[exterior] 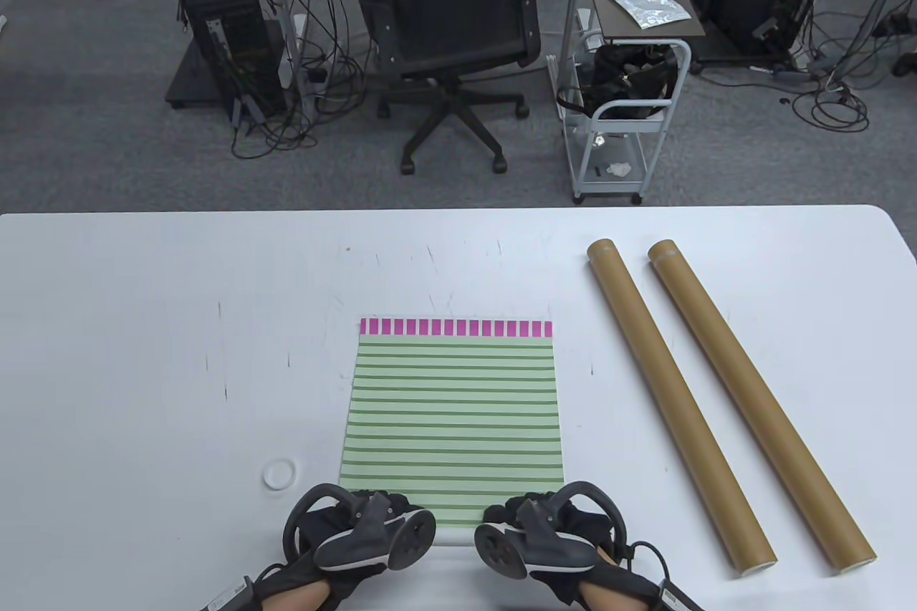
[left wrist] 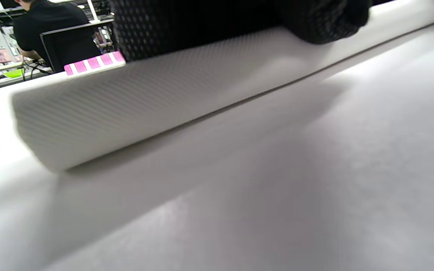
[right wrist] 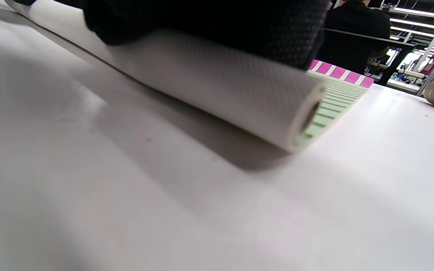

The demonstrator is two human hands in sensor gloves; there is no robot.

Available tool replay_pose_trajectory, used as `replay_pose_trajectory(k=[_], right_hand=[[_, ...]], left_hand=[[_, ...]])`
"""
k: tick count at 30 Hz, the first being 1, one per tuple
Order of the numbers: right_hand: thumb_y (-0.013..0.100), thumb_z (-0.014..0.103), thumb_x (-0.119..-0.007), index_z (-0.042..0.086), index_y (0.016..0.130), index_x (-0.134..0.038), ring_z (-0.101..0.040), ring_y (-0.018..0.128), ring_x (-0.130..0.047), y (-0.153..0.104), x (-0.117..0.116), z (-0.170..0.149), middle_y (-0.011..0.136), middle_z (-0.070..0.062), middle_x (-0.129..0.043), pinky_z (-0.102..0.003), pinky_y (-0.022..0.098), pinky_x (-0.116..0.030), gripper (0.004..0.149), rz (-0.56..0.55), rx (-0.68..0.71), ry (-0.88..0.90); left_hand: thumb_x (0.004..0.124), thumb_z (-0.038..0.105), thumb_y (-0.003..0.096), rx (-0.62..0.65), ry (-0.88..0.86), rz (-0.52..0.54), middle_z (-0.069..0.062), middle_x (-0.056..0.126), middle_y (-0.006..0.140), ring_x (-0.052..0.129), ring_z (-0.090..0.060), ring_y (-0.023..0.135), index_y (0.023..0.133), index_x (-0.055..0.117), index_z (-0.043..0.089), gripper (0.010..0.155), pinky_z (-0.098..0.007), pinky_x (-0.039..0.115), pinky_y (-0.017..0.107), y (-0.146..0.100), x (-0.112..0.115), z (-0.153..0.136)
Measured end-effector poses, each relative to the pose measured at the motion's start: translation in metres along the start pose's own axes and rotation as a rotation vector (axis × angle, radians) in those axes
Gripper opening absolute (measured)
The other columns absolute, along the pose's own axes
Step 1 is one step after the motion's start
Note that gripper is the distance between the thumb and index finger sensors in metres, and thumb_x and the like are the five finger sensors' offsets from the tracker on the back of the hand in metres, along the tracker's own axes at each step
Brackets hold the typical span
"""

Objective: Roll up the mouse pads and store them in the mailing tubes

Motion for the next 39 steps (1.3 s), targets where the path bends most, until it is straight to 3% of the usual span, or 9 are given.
replay_pose_trajectory(k=[3,6,11,16,21,25,32,35,39], right_hand=[[0.042,0.026,-0.063,0.038,0.092,-0.054,-0.015,0.056,-0.091,0.001,-0.005,0.001,0.074,0.004,-0.082,-0.03,0.047,-0.081,0.053,0.035,-0.009,-0.019],[0.042,0.026,-0.062,0.041,0.092,-0.055,-0.015,0.056,-0.091,0.002,-0.005,0.002,0.075,0.005,-0.081,-0.029,0.045,-0.081,0.052,0.055,-0.025,-0.043],[0.043,0.026,-0.061,0.039,0.093,-0.055,-0.016,0.059,-0.09,0.003,-0.006,0.001,0.078,0.005,-0.078,-0.028,0.045,-0.082,0.052,0.088,-0.044,-0.03],[0.044,0.026,-0.066,0.028,0.094,-0.059,-0.02,0.068,-0.085,-0.004,-0.002,0.005,0.085,0.002,-0.075,-0.035,0.053,-0.079,0.051,-0.026,-0.016,-0.033],[0.044,0.025,-0.07,0.034,0.092,-0.053,-0.019,0.068,-0.081,-0.004,0.001,0.01,0.087,0.003,-0.069,-0.034,0.055,-0.076,0.051,-0.041,-0.002,-0.041],[0.039,0.04,-0.076,0.028,0.095,-0.056,-0.021,0.07,-0.082,-0.005,0.001,0.008,0.09,0.0,-0.072,-0.035,0.055,-0.077,0.061,-0.035,-0.002,-0.011],[0.041,0.033,-0.077,0.028,0.093,-0.062,-0.018,0.067,-0.088,0.0,0.003,0.006,0.085,0.002,-0.079,-0.032,0.052,-0.08,0.054,-0.073,-0.039,-0.054],[0.041,0.031,-0.075,0.027,0.093,-0.064,-0.018,0.066,-0.089,0.002,0.003,0.006,0.084,0.001,-0.081,-0.032,0.051,-0.081,0.053,-0.069,-0.044,-0.049],[0.042,0.03,-0.074,0.025,0.092,-0.065,-0.018,0.065,-0.09,0.004,0.003,0.003,0.083,0.0,-0.082,-0.032,0.051,-0.081,0.052,-0.053,-0.051,-0.031]], left_hand=[[0.072,0.046,0.0415,0.007,0.052,0.042,0.022,0.072,0.094,0.099,-0.01,0.066,0.082,0.063,0.059,0.044,-0.018,0.09,0.047,-0.002,-0.001,0.004],[0.074,0.045,0.0418,0.014,0.086,0.048,0.023,0.077,0.091,0.096,-0.007,0.075,0.083,0.068,0.054,0.042,-0.021,0.089,0.05,-0.003,-0.003,0.01],[0.078,0.058,0.0309,0.032,0.169,0.082,0.021,0.078,0.092,0.09,-0.009,0.082,0.086,0.071,0.049,0.056,-0.024,0.086,0.052,-0.007,-0.004,0.018],[0.079,0.051,0.0349,0.011,0.209,0.131,0.02,0.091,0.077,0.097,-0.005,0.066,0.078,0.079,0.048,0.044,-0.021,0.086,0.053,-0.004,-0.009,0.02],[0.076,0.05,0.0367,-0.009,0.165,0.097,0.021,0.093,0.076,0.099,-0.004,0.067,0.077,0.08,0.049,0.041,-0.02,0.087,0.053,0.0,-0.008,0.013],[0.073,0.048,0.0388,-0.029,0.049,0.067,0.02,0.091,0.078,0.096,-0.005,0.069,0.079,0.079,0.048,0.041,-0.021,0.084,0.056,0.004,-0.002,0.002],[0.07,0.046,0.0416,-0.05,0.022,0.079,0.018,0.084,0.087,0.097,-0.008,0.071,0.087,0.063,0.05,0.046,-0.019,0.088,0.053,0.003,-0.001,-0.004],[0.076,0.046,0.0408,-0.05,-0.021,0.083,0.014,0.087,0.089,0.099,-0.014,0.075,0.081,0.077,0.045,0.04,-0.023,0.09,0.052,0.001,-0.003,-0.004],[0.078,0.052,0.0345,-0.05,0.114,0.096,0.017,0.088,0.086,0.096,-0.011,0.079,0.084,0.073,0.048,0.05,-0.028,0.086,0.059,0.0,0.001,-0.003]])
Point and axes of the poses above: the tracker on the back of each hand, its own z axis roughly to the thumb side, its own y axis roughly from the wrist to the fingertips, x = y × z, the point moved 4 cm from there along y, roughly from the wrist to the fingertips
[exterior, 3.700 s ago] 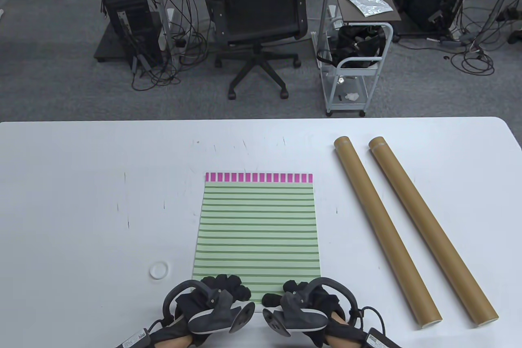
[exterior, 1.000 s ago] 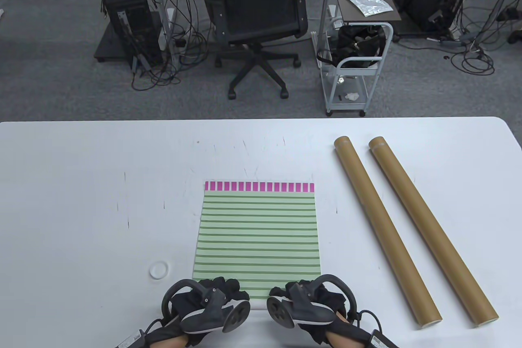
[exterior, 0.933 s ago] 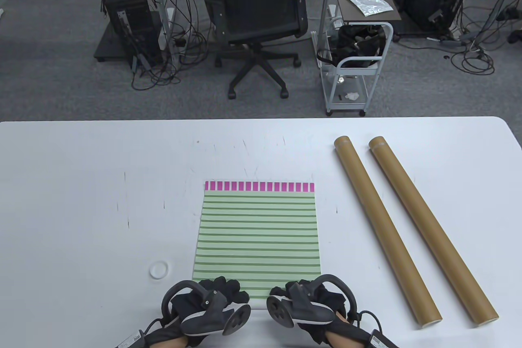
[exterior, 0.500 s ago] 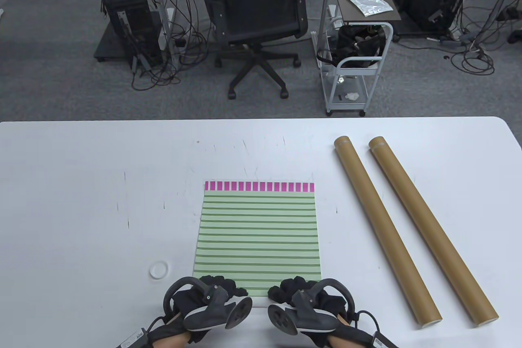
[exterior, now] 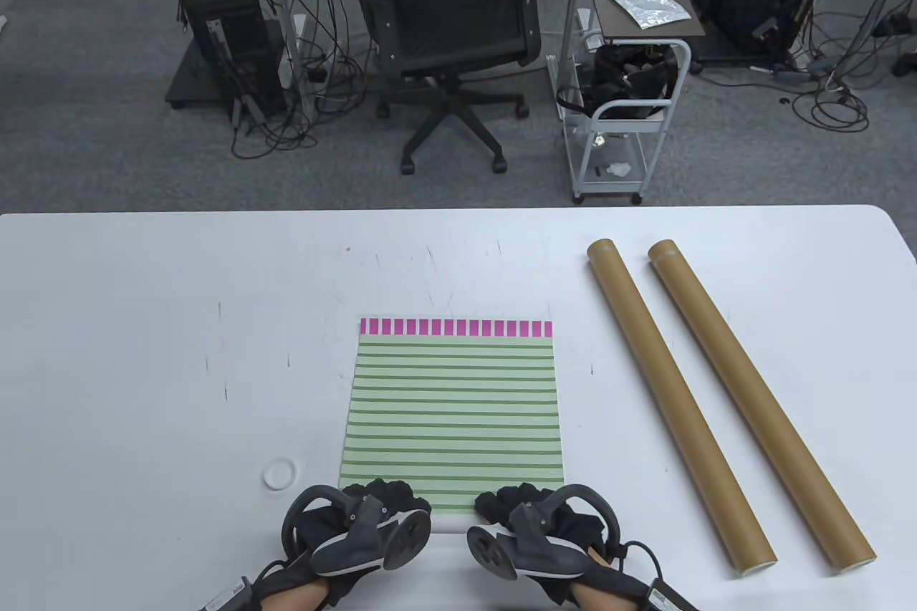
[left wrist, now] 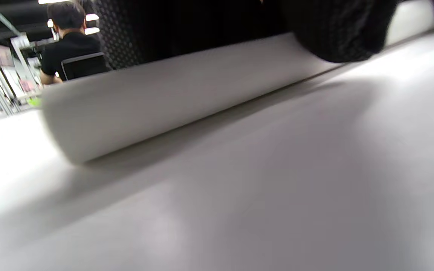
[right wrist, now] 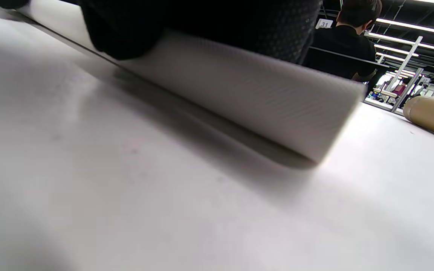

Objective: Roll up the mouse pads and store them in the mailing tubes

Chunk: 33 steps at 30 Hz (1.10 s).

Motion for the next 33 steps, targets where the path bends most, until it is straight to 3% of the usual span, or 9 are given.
replay_pose_trajectory(k=[6,10,13,17,22,25,27,30,33], right_hand=[[0.04,0.029,-0.073,0.026,0.09,-0.069,-0.017,0.061,-0.092,-0.004,0.0,-0.004,0.079,0.001,-0.085,-0.031,0.048,-0.083,0.05,0.055,0.008,0.065],[0.04,0.026,-0.072,0.027,0.086,-0.077,-0.018,0.06,-0.094,0.0,0.001,-0.01,0.077,0.001,-0.089,-0.033,0.047,-0.084,0.047,0.056,-0.029,0.137],[0.04,0.026,-0.071,0.029,0.086,-0.078,-0.018,0.059,-0.094,0.001,0.0,-0.012,0.076,0.002,-0.089,-0.033,0.047,-0.084,0.046,0.053,-0.052,0.136],[0.041,0.025,-0.069,0.03,0.087,-0.075,-0.018,0.061,-0.093,0.001,0.0,-0.01,0.078,0.002,-0.087,-0.033,0.048,-0.083,0.047,0.066,-0.063,0.11],[0.041,0.025,-0.069,0.03,0.087,-0.075,-0.018,0.061,-0.093,0.003,0.001,-0.01,0.078,0.002,-0.087,-0.035,0.049,-0.083,0.046,0.084,-0.065,0.101],[0.042,0.025,-0.069,0.03,0.088,-0.075,-0.018,0.062,-0.093,0.002,0.001,-0.01,0.078,0.002,-0.087,-0.034,0.048,-0.083,0.047,0.087,-0.071,0.089],[0.042,0.026,-0.069,0.03,0.088,-0.074,-0.018,0.062,-0.092,0.002,0.001,-0.011,0.079,0.002,-0.086,-0.033,0.048,-0.083,0.047,0.095,-0.075,0.099],[0.042,0.027,-0.07,0.029,0.089,-0.072,-0.018,0.062,-0.092,0.0,0.001,-0.012,0.08,0.002,-0.085,-0.032,0.049,-0.082,0.047,0.081,-0.087,0.099],[0.042,0.03,-0.074,0.03,0.088,-0.069,-0.018,0.063,-0.092,-0.005,0.01,-0.014,0.081,0.002,-0.083,-0.03,0.048,-0.084,0.046,-0.022,-0.11,0.053]], left_hand=[[0.076,0.048,0.0368,0.044,-0.125,-0.048,0.014,0.095,0.077,0.099,-0.011,0.069,0.079,0.081,0.044,0.043,-0.027,0.087,0.055,0.001,-0.002,0.002],[0.069,0.046,0.0399,0.027,-0.166,-0.08,0.015,0.08,0.087,0.085,-0.012,0.081,0.08,0.078,0.046,0.041,-0.029,0.08,0.065,0.003,0.005,-0.002],[0.068,0.043,0.0412,0.007,-0.215,-0.118,0.014,0.086,0.08,0.091,-0.012,0.072,0.08,0.08,0.044,0.041,-0.027,0.084,0.058,0.007,0.006,-0.004],[0.064,0.044,0.0428,0.032,-0.109,-0.083,0.016,0.083,0.083,0.091,-0.009,0.072,0.089,0.054,0.055,0.049,-0.022,0.084,0.057,0.004,0.008,0.0],[0.067,0.04,0.0444,0.063,-0.025,-0.024,0.016,0.072,0.098,0.089,-0.009,0.081,0.087,0.059,0.054,0.046,-0.028,0.082,0.064,-0.003,0.002,0.014],[0.075,0.055,0.0352,0.091,0.123,0.048,0.016,0.078,0.093,0.088,-0.01,0.082,0.088,0.068,0.05,0.054,-0.031,0.08,0.068,-0.01,-0.007,0.022],[0.078,0.053,0.0343,0.081,0.134,0.06,0.019,0.082,0.086,0.09,-0.008,0.078,0.087,0.067,0.049,0.054,-0.03,0.081,0.066,-0.01,-0.005,0.024],[0.075,0.05,0.0374,0.06,0.081,0.022,0.018,0.086,0.083,0.094,-0.007,0.075,0.087,0.069,0.048,0.05,-0.029,0.083,0.064,-0.003,-0.001,0.019],[0.067,0.046,0.0418,0.049,0.017,-0.027,0.015,0.085,0.087,0.093,-0.009,0.077,0.091,0.068,0.045,0.049,-0.029,0.083,0.065,0.0,0.004,0.012]])
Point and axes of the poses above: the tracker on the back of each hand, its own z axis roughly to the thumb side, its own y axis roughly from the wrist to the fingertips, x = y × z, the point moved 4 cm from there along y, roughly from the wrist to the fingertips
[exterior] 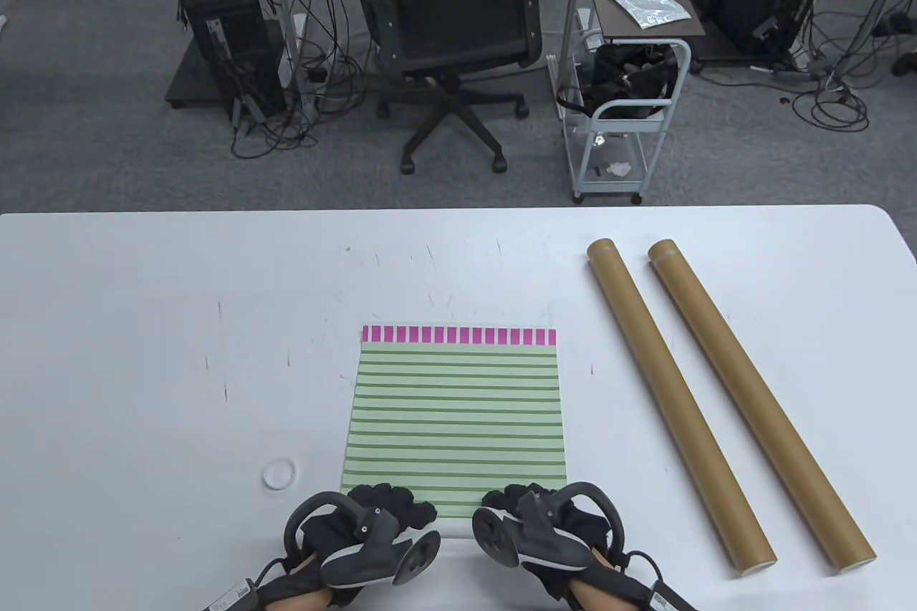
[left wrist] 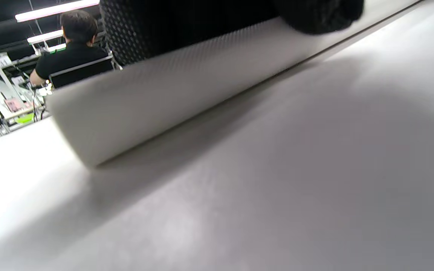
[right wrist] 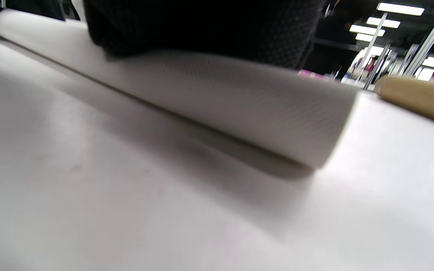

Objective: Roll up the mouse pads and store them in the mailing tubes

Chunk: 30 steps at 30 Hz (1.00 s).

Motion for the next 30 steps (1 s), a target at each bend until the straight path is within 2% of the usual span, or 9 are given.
replay_pose_trajectory(k=[4,7,10,13,15,17,21,25,30], right_hand=[[0.041,0.031,-0.077,0.03,0.082,-0.077,-0.018,0.06,-0.092,-0.004,0.004,0.004,0.076,0.002,-0.087,-0.032,0.047,-0.083,0.041,-0.017,0.041,-0.061],[0.037,0.043,-0.077,0.026,0.087,-0.076,-0.022,0.063,-0.092,-0.006,0.003,0.007,0.08,-0.002,-0.086,-0.033,0.049,-0.083,0.052,0.013,0.062,-0.065],[0.037,0.037,-0.081,0.027,0.085,-0.076,-0.02,0.062,-0.092,-0.004,0.002,0.009,0.078,0.0,-0.087,-0.032,0.048,-0.083,0.05,-0.011,0.058,-0.094],[0.038,0.036,-0.079,0.026,0.085,-0.077,-0.021,0.062,-0.093,-0.002,0.0,0.007,0.079,-0.001,-0.087,-0.032,0.048,-0.083,0.048,-0.008,0.06,-0.077],[0.04,0.035,-0.076,0.027,0.086,-0.076,-0.021,0.064,-0.092,-0.002,-0.001,0.006,0.081,-0.001,-0.086,-0.034,0.05,-0.081,0.047,-0.008,0.059,-0.079],[0.042,0.034,-0.072,0.026,0.088,-0.074,-0.021,0.067,-0.091,0.0,-0.004,0.004,0.083,-0.001,-0.085,-0.037,0.052,-0.08,0.047,0.007,0.053,-0.068],[0.043,0.035,-0.068,0.027,0.089,-0.072,-0.021,0.069,-0.09,0.001,-0.007,-0.002,0.084,0.0,-0.084,-0.038,0.054,-0.079,0.047,0.034,0.036,-0.029],[0.04,0.044,-0.072,0.028,0.092,-0.07,-0.023,0.073,-0.088,0.0,-0.008,-0.007,0.088,0.001,-0.081,-0.039,0.055,-0.079,0.055,0.062,0.021,-0.014],[0.041,0.038,-0.072,0.026,0.09,-0.074,-0.023,0.068,-0.088,0.002,-0.008,-0.005,0.085,-0.003,-0.082,-0.037,0.055,-0.079,0.051,0.054,0.01,-0.034]], left_hand=[[0.065,0.043,0.0425,-0.011,-0.045,-0.028,0.013,0.085,0.087,0.092,-0.011,0.078,0.09,0.07,0.044,0.048,-0.031,0.082,0.065,0.004,0.002,-0.003],[0.064,0.043,0.0426,-0.019,-0.032,-0.024,0.013,0.085,0.087,0.093,-0.011,0.077,0.09,0.07,0.043,0.048,-0.029,0.083,0.063,0.004,0.001,-0.003],[0.066,0.045,0.0421,-0.021,-0.032,-0.023,0.014,0.086,0.086,0.093,-0.011,0.076,0.09,0.069,0.045,0.048,-0.025,0.085,0.059,0.003,0.0,-0.005],[0.069,0.049,0.0415,-0.022,-0.035,-0.018,0.014,0.067,0.1,0.096,-0.01,0.075,0.092,0.045,0.056,0.056,-0.022,0.088,0.055,0.003,-0.002,-0.009],[0.069,0.047,0.0428,-0.011,-0.051,-0.026,0.016,0.069,0.098,0.094,-0.011,0.078,0.089,0.058,0.053,0.047,-0.025,0.087,0.057,0.003,0.0,-0.008],[0.073,0.05,0.0395,-0.003,-0.023,-0.016,0.016,0.077,0.094,0.091,-0.012,0.083,0.092,0.061,0.048,0.054,-0.028,0.086,0.059,0.002,-0.001,-0.006],[0.075,0.051,0.0383,-0.02,0.11,0.059,0.019,0.082,0.089,0.088,-0.008,0.083,0.089,0.068,0.048,0.051,-0.023,0.082,0.061,0.001,-0.006,0.0],[0.074,0.048,0.0399,-0.037,0.048,0.029,0.017,0.087,0.086,0.092,-0.01,0.077,0.087,0.072,0.047,0.047,-0.023,0.083,0.06,0.004,-0.005,-0.003],[0.07,0.047,0.0413,-0.053,-0.027,-0.005,0.015,0.087,0.085,0.093,-0.01,0.076,0.089,0.072,0.042,0.048,-0.024,0.084,0.059,0.007,-0.002,-0.01]])
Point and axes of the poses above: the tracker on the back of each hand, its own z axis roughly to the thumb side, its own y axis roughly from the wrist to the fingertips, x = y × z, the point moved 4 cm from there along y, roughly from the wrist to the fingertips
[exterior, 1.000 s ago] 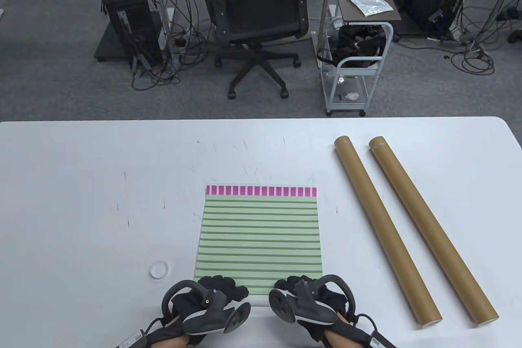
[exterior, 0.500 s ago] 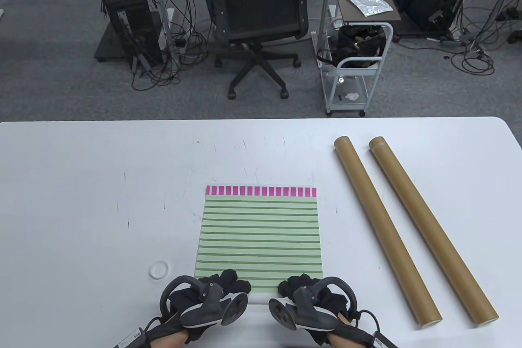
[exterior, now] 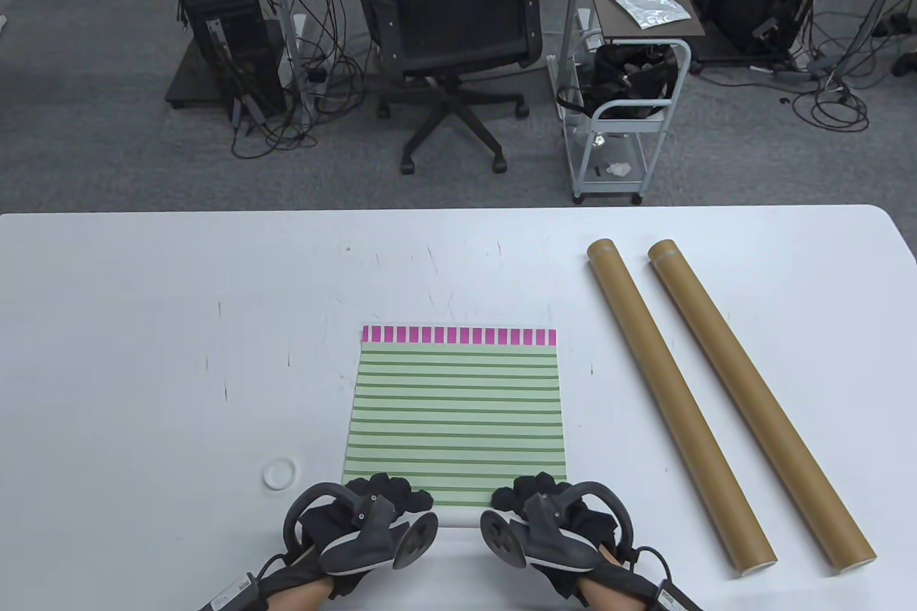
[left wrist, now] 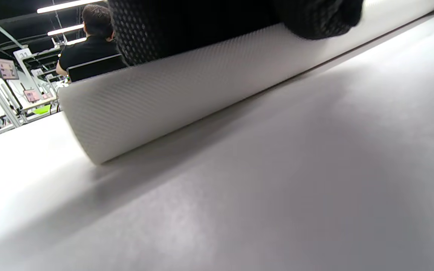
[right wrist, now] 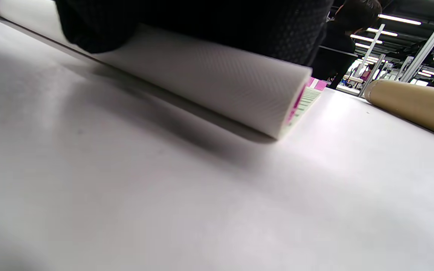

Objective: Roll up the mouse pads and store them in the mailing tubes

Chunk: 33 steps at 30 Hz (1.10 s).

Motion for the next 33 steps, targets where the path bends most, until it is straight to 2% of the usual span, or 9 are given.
replay_pose_trajectory(k=[4,8,14,16,19,21,24,27,33], right_hand=[[0.039,0.037,-0.072,0.026,0.087,-0.076,-0.021,0.063,-0.091,0.0,0.002,0.0,0.08,-0.002,-0.086,-0.036,0.051,-0.081,0.049,0.044,0.027,0.054],[0.038,0.035,-0.071,0.026,0.087,-0.075,-0.019,0.06,-0.093,0.001,0.0,-0.001,0.076,0.001,-0.087,-0.033,0.049,-0.083,0.05,0.049,0.038,0.068],[0.039,0.032,-0.066,0.027,0.085,-0.074,-0.018,0.058,-0.093,0.004,-0.003,-0.004,0.074,0.002,-0.087,-0.032,0.048,-0.083,0.047,0.058,0.027,0.088],[0.041,0.03,-0.062,0.029,0.089,-0.069,-0.019,0.063,-0.089,0.002,-0.007,-0.001,0.08,0.002,-0.082,-0.033,0.052,-0.08,0.048,0.076,0.032,0.052],[0.044,0.028,-0.062,0.028,0.094,-0.058,-0.026,0.078,-0.069,0.0,-0.005,0.001,0.097,-0.006,-0.055,-0.037,0.063,-0.069,0.05,0.071,0.04,0.063],[0.044,0.028,-0.068,0.029,0.093,-0.055,-0.02,0.07,-0.075,0.001,0.0,0.001,0.092,-0.002,-0.059,-0.033,0.057,-0.073,0.05,0.037,0.045,0.094],[0.045,0.027,-0.066,0.03,0.09,-0.06,-0.019,0.067,-0.08,0.0,-0.001,0.002,0.088,0.0,-0.068,-0.033,0.055,-0.076,0.046,0.044,0.064,0.086],[0.039,0.041,-0.075,0.028,0.092,-0.06,-0.021,0.069,-0.079,-0.001,-0.003,0.002,0.089,-0.001,-0.069,-0.034,0.057,-0.075,0.057,0.063,0.073,0.114],[0.041,0.035,-0.073,0.028,0.093,-0.059,-0.022,0.071,-0.082,0.0,-0.004,0.003,0.09,-0.001,-0.073,-0.035,0.057,-0.075,0.054,0.033,0.053,0.05]], left_hand=[[0.072,0.047,0.0394,0.004,-0.042,-0.015,0.015,0.09,0.081,0.097,-0.008,0.071,0.088,0.072,0.038,0.049,-0.023,0.086,0.054,-0.001,-0.001,-0.004],[0.071,0.045,0.0395,0.024,-0.084,-0.05,0.016,0.092,0.078,0.099,-0.009,0.066,0.093,0.058,0.038,0.055,-0.021,0.088,0.048,-0.003,0.0,-0.004],[0.063,0.039,0.0423,0.018,0.011,-0.065,0.014,0.078,0.092,0.095,-0.009,0.069,0.087,0.064,0.046,0.046,-0.021,0.086,0.051,-0.001,0.005,0.005],[0.063,0.038,0.043,-0.005,-0.047,-0.084,0.015,0.082,0.088,0.094,-0.01,0.072,0.088,0.066,0.046,0.046,-0.023,0.085,0.055,0.001,0.007,0.001],[0.062,0.037,0.044,-0.031,-0.08,-0.106,0.015,0.08,0.089,0.09,-0.011,0.076,0.087,0.069,0.046,0.045,-0.026,0.083,0.06,0.005,0.009,-0.003],[0.06,0.038,0.0447,-0.033,-0.063,-0.126,0.016,0.076,0.092,0.087,-0.011,0.08,0.087,0.069,0.048,0.045,-0.026,0.081,0.062,0.007,0.01,-0.005],[0.061,0.039,0.0448,-0.041,-0.079,-0.144,0.014,0.078,0.091,0.088,-0.012,0.076,0.087,0.069,0.048,0.044,-0.024,0.081,0.059,0.008,0.011,-0.007],[0.06,0.041,0.0443,-0.054,-0.043,-0.121,0.015,0.08,0.087,0.091,-0.009,0.072,0.09,0.067,0.044,0.046,-0.022,0.084,0.056,0.007,0.01,-0.008],[0.059,0.04,0.0455,-0.065,-0.013,-0.051,0.014,0.072,0.091,0.092,-0.008,0.074,0.092,0.058,0.041,0.047,-0.021,0.085,0.056,0.001,0.009,-0.007]])
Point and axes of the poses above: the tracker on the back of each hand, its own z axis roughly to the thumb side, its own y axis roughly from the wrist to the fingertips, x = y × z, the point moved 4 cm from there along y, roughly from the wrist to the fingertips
